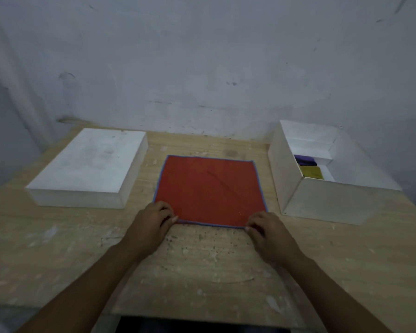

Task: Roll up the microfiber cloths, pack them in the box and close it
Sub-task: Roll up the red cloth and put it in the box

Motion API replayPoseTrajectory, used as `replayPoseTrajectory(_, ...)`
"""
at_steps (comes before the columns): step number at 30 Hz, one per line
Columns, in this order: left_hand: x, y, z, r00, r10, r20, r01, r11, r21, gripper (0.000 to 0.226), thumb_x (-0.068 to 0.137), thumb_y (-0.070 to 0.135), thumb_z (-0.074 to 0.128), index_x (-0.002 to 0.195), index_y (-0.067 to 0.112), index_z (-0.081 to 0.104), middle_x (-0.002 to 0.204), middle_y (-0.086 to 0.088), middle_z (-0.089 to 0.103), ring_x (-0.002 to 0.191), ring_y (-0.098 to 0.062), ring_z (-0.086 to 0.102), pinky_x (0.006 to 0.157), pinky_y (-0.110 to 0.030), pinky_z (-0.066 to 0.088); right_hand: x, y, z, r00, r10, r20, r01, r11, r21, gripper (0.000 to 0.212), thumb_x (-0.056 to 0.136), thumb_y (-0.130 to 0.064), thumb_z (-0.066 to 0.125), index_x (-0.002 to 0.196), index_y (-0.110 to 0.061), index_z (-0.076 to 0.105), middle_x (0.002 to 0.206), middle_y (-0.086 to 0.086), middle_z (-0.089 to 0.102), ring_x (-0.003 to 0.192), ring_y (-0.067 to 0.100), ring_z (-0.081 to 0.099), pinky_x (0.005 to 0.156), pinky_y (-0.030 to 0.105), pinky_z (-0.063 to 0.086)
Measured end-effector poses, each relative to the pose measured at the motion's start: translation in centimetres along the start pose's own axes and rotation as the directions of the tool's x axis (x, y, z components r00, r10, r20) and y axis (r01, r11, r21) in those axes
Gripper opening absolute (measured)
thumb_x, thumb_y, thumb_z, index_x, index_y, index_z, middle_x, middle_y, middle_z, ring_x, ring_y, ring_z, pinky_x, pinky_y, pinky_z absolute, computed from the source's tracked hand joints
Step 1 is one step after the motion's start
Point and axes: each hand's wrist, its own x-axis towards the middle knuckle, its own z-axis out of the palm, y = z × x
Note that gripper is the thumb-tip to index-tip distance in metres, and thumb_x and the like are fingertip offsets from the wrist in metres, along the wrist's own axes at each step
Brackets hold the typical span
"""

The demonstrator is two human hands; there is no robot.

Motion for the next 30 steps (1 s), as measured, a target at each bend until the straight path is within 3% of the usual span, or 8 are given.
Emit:
replayPoseTrajectory(3, -0.1, 0.4, -0.2, 1.0, -0.014, -0.01, 0.013, 0.999, -0.036, 0.032, 0.094, 0.045, 0.036, 0.08, 0.023, 0.054, 0.078, 0.007, 0.054, 0.076, -0.021, 0.054, 0.066, -0.038, 0.046, -0.3, -0.5, -0.3, 0.998, -0.042, -0.048, 0.039, 0.998, -0.058, 0.012, 0.092, -0.031, 0.05, 0.083, -0.027, 0.056, 0.081, -0.01, 0.057, 0.077, 0.014, 0.05, 0.068, 0.034, 0.041)
replayPoseTrajectory(7, -0.4, 0.3, -1.1, 0.998, -0.06, -0.023, 0.058, 0.995, -0.078, 0.035, 0.094, 0.051, 0.033, 0.078, 0.024, 0.05, 0.069, 0.005, 0.056, 0.068, -0.02, 0.057, 0.062, -0.036, 0.044, -0.6, -1.0, -1.2, 0.996, -0.069, -0.059, 0.064, 0.994, -0.088, 0.013, 0.097, -0.031, 0.046, 0.086, -0.026, 0.051, 0.078, -0.008, 0.055, 0.074, 0.019, 0.051, 0.064, 0.033, 0.033)
replayPoseTrajectory(12, -1.1, -0.2, -1.7, 0.987, -0.155, 0.039, 0.16, 0.973, -0.166, 0.04, 0.091, 0.054, 0.044, 0.068, 0.02, 0.048, 0.056, 0.002, 0.057, 0.057, -0.01, 0.056, 0.059, -0.036, 0.045, -0.9, -1.7, -2.0, 0.999, -0.031, -0.012, 0.032, 0.999, 0.034, 0.011, 0.098, -0.034, 0.045, 0.088, -0.028, 0.045, 0.076, -0.008, 0.056, 0.07, 0.018, 0.054, 0.062, 0.039, 0.044)
replayPoseTrajectory(17, -2.2, -1.1, -3.1, 0.97, -0.187, 0.158, 0.23, 0.917, -0.326, 0.055, 0.065, 0.068, 0.064, 0.055, 0.016, 0.049, 0.045, 0.009, 0.042, 0.045, -0.002, 0.035, 0.048, -0.023, 0.028, -1.7, -0.9, -3.3, 0.997, 0.015, 0.076, -0.033, 0.972, 0.234, 0.013, 0.088, -0.037, 0.064, 0.079, -0.028, 0.061, 0.069, -0.009, 0.065, 0.064, 0.005, 0.06, 0.061, 0.027, 0.047)
replayPoseTrajectory(21, -2.5, -0.9, -5.4, 0.932, -0.189, 0.31, 0.317, 0.842, -0.436, 0.063, 0.045, 0.076, 0.075, 0.05, 0.015, 0.057, 0.044, 0.008, 0.044, 0.046, -0.003, 0.036, 0.045, -0.02, 0.026, -2.4, -0.7, -4.5, 0.967, 0.027, 0.253, -0.154, 0.853, 0.499, 0.008, 0.086, -0.028, 0.069, 0.082, -0.021, 0.068, 0.068, -0.001, 0.069, 0.062, 0.005, 0.058, 0.061, 0.021, 0.043)
replayPoseTrajectory(25, -1.7, 0.2, -7.9, 0.876, -0.139, 0.462, 0.385, 0.778, -0.496, 0.031, 0.057, 0.035, 0.089, 0.066, 0.009, 0.074, 0.063, -0.004, 0.071, 0.06, -0.012, 0.062, 0.06, -0.024, 0.048, -2.3, -0.7, -6.2, 0.953, 0.052, 0.298, -0.264, 0.626, 0.734, 0.002, 0.089, -0.01, 0.063, 0.089, -0.008, 0.064, 0.068, 0.004, 0.065, 0.057, 0.007, 0.055, 0.053, 0.015, 0.042)
replayPoseTrajectory(27, -1.0, 0.6, -8.6, 0.872, -0.13, 0.472, 0.387, 0.773, -0.502, 0.023, 0.063, 0.023, 0.087, 0.076, 0.008, 0.077, 0.078, -0.011, 0.075, 0.073, -0.017, 0.069, 0.07, -0.026, 0.054, -1.8, -0.3, -6.7, 0.956, 0.107, 0.274, -0.289, 0.524, 0.801, 0.007, 0.089, 0.0, 0.059, 0.089, -0.007, 0.061, 0.07, 0.003, 0.066, 0.058, 0.008, 0.058, 0.053, 0.016, 0.045)
replayPoseTrajectory(30, 0.0, 0.8, -8.4, 0.906, -0.201, 0.372, 0.398, 0.701, -0.591, 0.022, 0.071, 0.018, 0.08, 0.087, 0.005, 0.074, 0.082, -0.012, 0.073, 0.075, -0.017, 0.066, 0.066, -0.022, 0.054, -0.8, 0.4, -6.8, 0.956, 0.205, 0.209, -0.282, 0.46, 0.842, 0.025, 0.084, 0.016, 0.052, 0.083, -0.009, 0.059, 0.068, -0.001, 0.063, 0.059, 0.008, 0.058, 0.055, 0.018, 0.049)
